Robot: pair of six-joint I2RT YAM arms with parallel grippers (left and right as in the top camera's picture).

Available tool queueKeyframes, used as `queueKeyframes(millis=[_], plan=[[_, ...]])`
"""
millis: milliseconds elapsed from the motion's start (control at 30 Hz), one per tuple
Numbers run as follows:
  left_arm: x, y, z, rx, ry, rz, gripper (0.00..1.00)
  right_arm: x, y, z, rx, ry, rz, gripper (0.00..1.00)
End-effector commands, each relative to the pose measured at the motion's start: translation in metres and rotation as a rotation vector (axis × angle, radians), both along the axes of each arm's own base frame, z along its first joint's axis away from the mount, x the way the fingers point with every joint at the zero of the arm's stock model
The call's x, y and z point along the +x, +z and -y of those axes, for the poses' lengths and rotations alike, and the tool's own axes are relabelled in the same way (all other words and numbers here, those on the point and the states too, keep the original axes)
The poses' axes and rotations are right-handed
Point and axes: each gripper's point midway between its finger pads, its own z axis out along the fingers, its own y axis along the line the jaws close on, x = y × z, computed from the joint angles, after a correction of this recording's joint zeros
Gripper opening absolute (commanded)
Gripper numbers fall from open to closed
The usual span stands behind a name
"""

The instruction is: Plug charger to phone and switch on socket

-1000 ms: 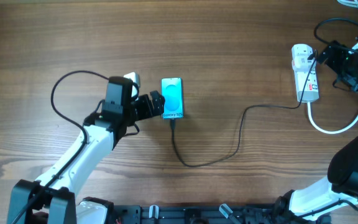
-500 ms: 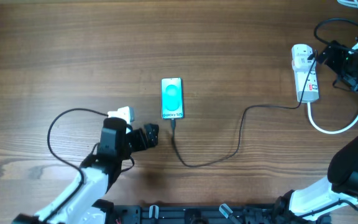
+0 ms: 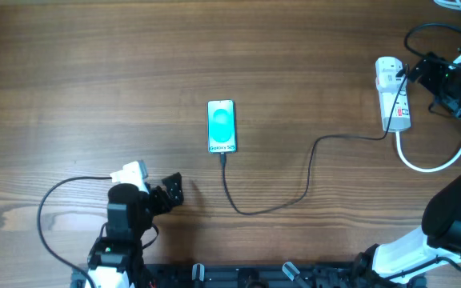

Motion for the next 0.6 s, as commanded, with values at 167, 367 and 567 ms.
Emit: queueKeyframes(millis=[167,367,567], plan=[[0.022,0.103,-0.022,0.247,-0.041,0.529,1.00,0.000,0.004,0.003,-0.021,0.010,0.005,1.00],[0.019,0.136,-0.021,0.318,-0.056,0.681,1.00,0.000,0.004,0.003,-0.021,0.010,0.005,1.00],[0.018,0.139,-0.021,0.375,-0.075,0.704,1.00,0.000,0.004,0.003,-0.021,0.010,0.005,1.00]])
